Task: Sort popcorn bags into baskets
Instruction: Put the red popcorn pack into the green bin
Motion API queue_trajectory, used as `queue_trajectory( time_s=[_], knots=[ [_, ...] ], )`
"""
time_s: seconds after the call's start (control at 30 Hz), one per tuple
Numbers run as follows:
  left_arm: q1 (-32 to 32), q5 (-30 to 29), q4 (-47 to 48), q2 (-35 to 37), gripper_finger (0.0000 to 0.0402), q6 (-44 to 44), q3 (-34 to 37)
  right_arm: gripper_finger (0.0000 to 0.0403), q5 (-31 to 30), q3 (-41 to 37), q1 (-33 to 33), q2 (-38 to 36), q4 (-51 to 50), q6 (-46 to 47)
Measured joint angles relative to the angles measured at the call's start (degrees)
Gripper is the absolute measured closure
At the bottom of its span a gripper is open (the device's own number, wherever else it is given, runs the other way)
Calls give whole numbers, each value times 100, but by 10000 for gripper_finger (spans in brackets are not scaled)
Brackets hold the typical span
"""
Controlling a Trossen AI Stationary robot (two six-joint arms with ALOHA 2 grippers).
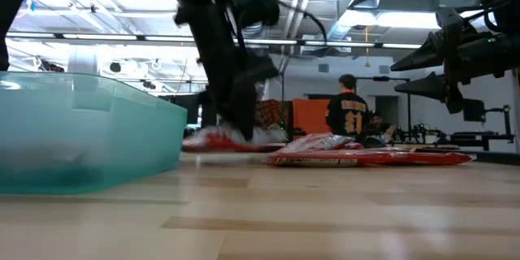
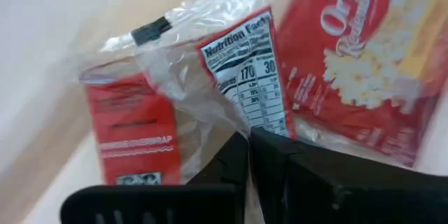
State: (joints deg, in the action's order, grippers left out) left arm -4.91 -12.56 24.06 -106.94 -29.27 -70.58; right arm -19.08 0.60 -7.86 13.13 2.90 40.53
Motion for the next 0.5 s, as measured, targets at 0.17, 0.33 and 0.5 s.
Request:
queue_trajectory(
  time_s=[0.17,0.33,0.5],
  knots=[
    [58,-576,649,710,401,-334,-18,154,-9,0,-2,8,-2,-28],
    [162,-822,1582,1499,401,-1178,-29,154,-14,0,-4,10,-2,-43],
    [641,-1073,2976,2125,401,-2525,-31,154,-21,0,-7,10,-2,-48]
  ],
)
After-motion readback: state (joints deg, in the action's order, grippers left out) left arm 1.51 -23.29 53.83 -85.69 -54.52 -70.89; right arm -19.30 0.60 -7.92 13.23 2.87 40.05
